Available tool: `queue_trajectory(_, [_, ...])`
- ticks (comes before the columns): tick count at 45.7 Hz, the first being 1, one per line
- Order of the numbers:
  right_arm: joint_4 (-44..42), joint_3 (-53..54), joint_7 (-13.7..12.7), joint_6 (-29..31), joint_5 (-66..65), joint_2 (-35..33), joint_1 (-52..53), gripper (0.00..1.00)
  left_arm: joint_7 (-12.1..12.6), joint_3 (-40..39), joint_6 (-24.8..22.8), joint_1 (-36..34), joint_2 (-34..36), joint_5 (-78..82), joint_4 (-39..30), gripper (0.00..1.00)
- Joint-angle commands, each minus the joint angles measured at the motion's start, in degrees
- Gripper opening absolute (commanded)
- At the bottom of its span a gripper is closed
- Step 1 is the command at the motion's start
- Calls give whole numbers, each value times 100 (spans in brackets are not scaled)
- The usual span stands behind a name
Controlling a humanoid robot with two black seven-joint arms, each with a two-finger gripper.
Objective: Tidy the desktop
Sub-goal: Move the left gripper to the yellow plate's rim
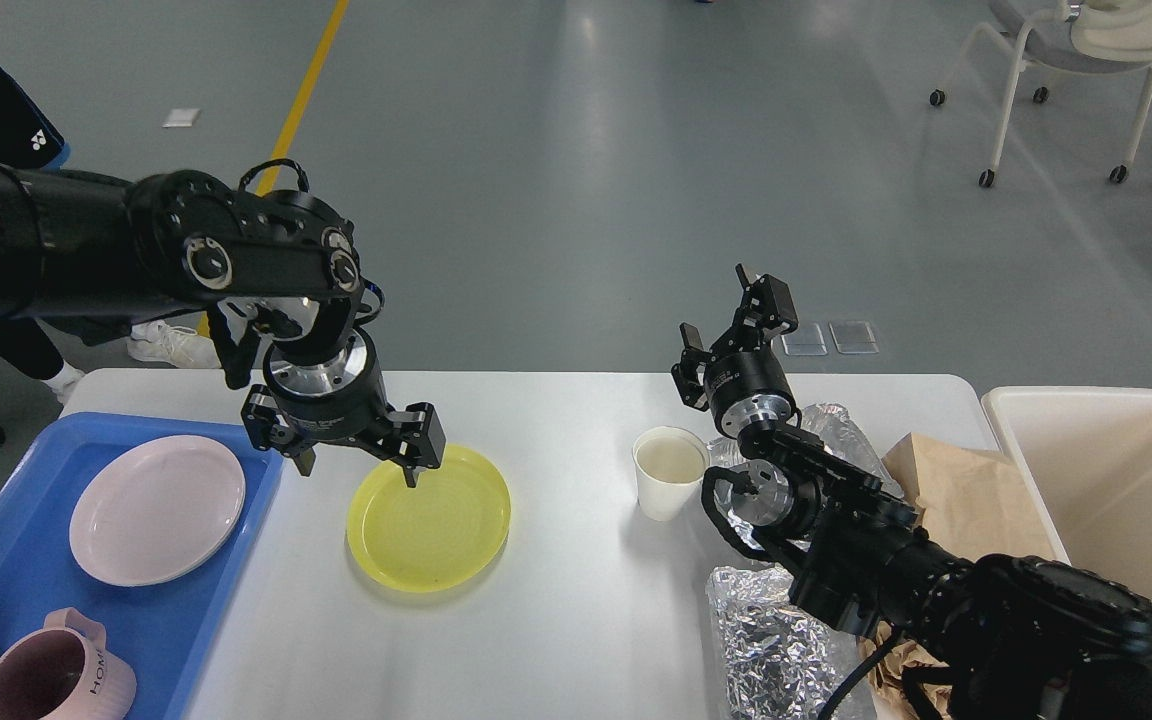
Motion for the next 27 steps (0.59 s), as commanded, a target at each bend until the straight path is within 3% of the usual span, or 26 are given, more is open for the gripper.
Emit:
queue_trajectory(1, [0, 0, 0, -1, 0, 0, 0, 100, 1, 5, 924, 451, -175, 11, 39, 99])
queue_trajectory(21, [0, 0, 0, -1, 0, 0, 0, 100, -34, 22, 1654, 1321, -387, 64, 153, 98])
queue_trajectory(27, [0, 0, 0, -1, 0, 0, 0, 100, -34, 110, 2347, 1602, -360, 37, 285, 98])
